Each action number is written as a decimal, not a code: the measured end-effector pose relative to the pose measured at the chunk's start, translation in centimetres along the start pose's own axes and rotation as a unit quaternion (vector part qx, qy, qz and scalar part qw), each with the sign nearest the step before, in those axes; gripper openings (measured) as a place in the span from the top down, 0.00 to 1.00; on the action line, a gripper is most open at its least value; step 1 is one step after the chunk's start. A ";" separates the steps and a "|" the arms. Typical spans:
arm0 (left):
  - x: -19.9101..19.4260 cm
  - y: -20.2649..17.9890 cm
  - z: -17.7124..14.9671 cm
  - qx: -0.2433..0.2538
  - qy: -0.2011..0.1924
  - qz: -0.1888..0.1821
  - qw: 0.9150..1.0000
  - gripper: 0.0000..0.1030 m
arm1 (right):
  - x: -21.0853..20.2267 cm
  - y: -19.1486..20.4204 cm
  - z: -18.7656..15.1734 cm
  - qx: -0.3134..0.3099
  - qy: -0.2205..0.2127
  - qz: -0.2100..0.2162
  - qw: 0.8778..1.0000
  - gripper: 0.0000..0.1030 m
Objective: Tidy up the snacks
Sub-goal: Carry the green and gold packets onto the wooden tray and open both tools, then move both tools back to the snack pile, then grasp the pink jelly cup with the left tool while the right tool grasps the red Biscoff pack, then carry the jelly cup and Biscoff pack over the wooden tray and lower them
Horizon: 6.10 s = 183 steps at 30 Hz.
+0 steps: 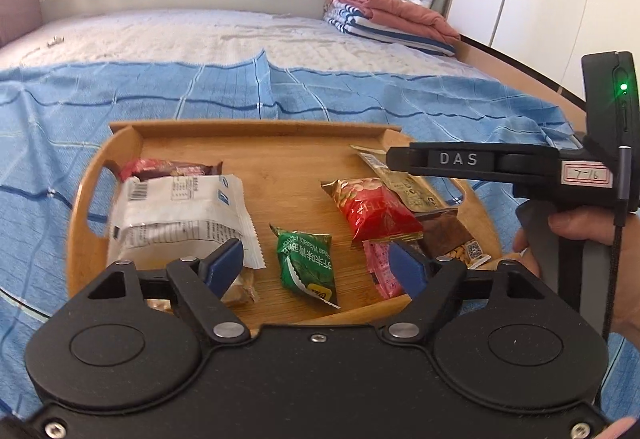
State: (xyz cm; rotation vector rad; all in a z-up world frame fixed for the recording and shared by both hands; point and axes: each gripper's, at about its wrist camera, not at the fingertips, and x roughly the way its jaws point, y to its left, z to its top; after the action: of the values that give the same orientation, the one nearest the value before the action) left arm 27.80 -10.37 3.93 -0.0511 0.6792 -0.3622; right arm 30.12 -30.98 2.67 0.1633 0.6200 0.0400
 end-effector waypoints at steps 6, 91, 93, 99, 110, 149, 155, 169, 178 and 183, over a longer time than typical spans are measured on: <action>-2.9 0.2 -0.6 0.005 -0.006 0.005 1.000 0.20 | -3.5 0.8 -0.7 0.002 -0.009 0.009 1.000 0.13; -14.0 3.0 -11.7 0.021 0.004 0.018 1.000 0.67 | -16.6 11.8 -18.9 -0.153 0.006 0.029 0.988 0.35; -14.0 3.1 -11.7 0.020 0.004 0.019 1.000 0.67 | -16.7 11.9 -19.1 -0.152 0.000 0.022 0.988 0.35; -14.2 3.3 -11.8 0.017 0.001 0.023 1.000 0.67 | -17.1 11.6 -18.7 -0.131 0.002 0.029 0.991 0.54; -14.4 4.3 -10.7 0.012 -0.011 0.033 0.999 0.68 | -18.6 12.0 -17.5 -0.117 -0.024 0.044 0.992 0.62; -0.9 9.9 8.9 -0.045 0.011 0.025 0.999 0.68 | -4.0 6.7 3.6 -0.025 0.004 0.001 1.000 0.62; 4.4 11.4 10.3 -0.065 0.034 0.038 0.997 0.68 | -0.1 6.1 3.9 -0.034 0.024 0.001 0.999 0.62; 11.2 14.5 10.5 -0.079 0.052 0.079 0.992 0.68 | 7.4 5.1 2.5 -0.043 0.076 -0.005 0.996 0.62; 12.6 14.7 9.8 -0.074 0.053 0.086 0.992 0.68 | 8.6 5.1 2.1 -0.047 0.081 -0.006 0.996 0.62; 13.0 14.4 9.6 -0.070 0.057 0.085 0.992 0.68 | 8.9 5.0 2.0 -0.045 0.082 -0.006 0.996 0.62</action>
State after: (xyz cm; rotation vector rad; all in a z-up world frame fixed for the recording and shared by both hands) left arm 47.54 -2.01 1.19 -0.1062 0.8150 -0.1539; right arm 38.55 -25.53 -0.06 0.0687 0.7822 0.0710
